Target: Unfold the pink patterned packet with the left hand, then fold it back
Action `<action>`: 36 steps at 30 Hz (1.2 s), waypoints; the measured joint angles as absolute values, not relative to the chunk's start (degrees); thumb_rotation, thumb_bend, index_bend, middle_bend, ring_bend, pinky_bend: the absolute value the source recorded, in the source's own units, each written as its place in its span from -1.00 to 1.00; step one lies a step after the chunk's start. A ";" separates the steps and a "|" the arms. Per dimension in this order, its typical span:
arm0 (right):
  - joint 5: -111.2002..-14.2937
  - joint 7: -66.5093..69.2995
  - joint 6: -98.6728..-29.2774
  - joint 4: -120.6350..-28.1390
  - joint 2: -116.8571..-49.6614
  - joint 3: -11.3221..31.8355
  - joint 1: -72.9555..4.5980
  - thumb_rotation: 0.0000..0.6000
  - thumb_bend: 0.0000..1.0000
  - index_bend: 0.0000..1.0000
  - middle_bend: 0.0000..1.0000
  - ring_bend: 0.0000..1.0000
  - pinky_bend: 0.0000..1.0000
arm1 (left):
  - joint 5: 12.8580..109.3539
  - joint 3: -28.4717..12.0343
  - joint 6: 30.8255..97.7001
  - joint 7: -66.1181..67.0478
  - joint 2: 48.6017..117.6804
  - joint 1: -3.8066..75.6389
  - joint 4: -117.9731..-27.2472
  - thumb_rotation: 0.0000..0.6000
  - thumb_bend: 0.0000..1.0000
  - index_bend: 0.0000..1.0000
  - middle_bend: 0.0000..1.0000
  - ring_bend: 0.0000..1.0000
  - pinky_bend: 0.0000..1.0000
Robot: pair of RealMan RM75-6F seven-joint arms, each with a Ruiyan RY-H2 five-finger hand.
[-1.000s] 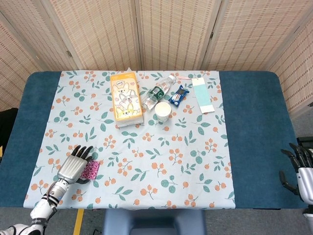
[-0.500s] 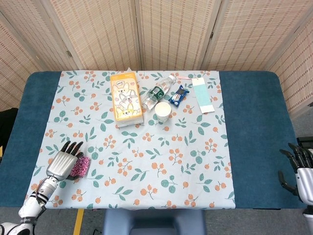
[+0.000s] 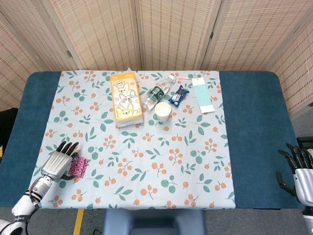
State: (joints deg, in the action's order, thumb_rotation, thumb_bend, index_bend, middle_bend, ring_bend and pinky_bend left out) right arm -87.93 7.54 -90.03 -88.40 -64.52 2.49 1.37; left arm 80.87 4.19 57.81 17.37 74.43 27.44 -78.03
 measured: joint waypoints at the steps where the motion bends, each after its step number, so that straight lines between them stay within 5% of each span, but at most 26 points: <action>1: -87.92 7.47 -90.09 -88.51 -64.50 2.47 1.44 1.00 -0.04 -0.63 -0.81 -0.97 -1.00 | 81.06 4.23 57.67 16.99 74.70 27.45 -77.43 0.61 -0.59 -0.43 -1.00 -1.00 -1.00; 27: -87.99 6.64 -90.21 -89.44 -63.86 2.61 1.52 1.00 -0.04 -0.63 -0.81 -0.95 -1.00 | 79.81 3.31 56.31 15.98 74.50 26.91 -78.71 0.61 -0.59 -0.58 -1.00 -1.00 -1.00; 36: -87.75 6.26 -87.70 -89.60 -62.15 3.20 -0.29 1.00 -0.04 -0.63 -0.81 -0.95 -1.00 | 73.00 -1.24 61.65 8.80 70.97 23.48 -83.85 0.70 -0.57 -0.58 -1.00 -1.00 -1.00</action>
